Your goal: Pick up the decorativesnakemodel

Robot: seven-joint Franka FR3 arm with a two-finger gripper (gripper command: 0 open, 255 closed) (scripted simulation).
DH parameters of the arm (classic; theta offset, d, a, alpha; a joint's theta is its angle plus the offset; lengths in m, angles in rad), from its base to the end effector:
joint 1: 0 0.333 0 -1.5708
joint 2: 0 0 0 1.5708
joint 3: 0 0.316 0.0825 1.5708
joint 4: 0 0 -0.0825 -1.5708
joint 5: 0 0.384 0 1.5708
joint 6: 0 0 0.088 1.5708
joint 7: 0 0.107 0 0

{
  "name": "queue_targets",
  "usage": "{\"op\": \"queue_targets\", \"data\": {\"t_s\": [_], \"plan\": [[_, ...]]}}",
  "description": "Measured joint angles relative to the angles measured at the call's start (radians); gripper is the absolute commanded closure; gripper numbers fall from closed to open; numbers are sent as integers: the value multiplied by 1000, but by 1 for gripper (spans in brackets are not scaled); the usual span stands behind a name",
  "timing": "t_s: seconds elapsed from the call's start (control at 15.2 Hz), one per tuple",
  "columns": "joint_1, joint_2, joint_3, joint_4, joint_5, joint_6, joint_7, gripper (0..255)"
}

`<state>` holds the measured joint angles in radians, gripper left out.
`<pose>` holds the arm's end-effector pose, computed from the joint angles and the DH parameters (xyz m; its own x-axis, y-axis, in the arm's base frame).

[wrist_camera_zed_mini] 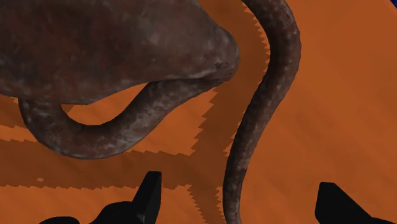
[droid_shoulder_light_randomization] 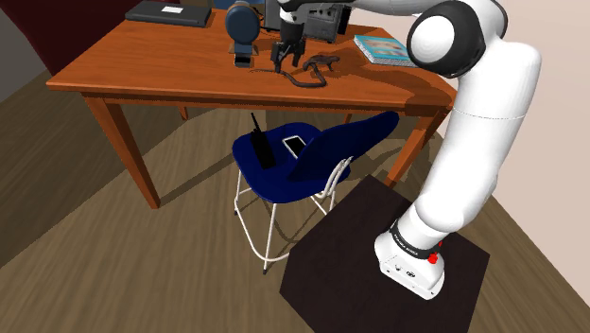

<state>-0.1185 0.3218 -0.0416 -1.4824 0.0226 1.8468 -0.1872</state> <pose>0.6557 -0.1005 0.4951 0.9988 0.0238 0.0438 0.0238 -0.9997 -0.0007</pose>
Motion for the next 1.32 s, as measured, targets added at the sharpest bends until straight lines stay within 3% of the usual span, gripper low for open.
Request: {"op": "queue_targets", "data": {"t_s": [0.2, 0.26, 0.92, 1.32], "plan": [[1, 4, 0, -25, 0, 29, 0, 0], [1, 6, 0, -25, 0, 31, 0, 255], [1, 7, 0, -24, 1, 33, 0, 255], [1, 2, 0, 33, 0, -30, 2, 255]]}}
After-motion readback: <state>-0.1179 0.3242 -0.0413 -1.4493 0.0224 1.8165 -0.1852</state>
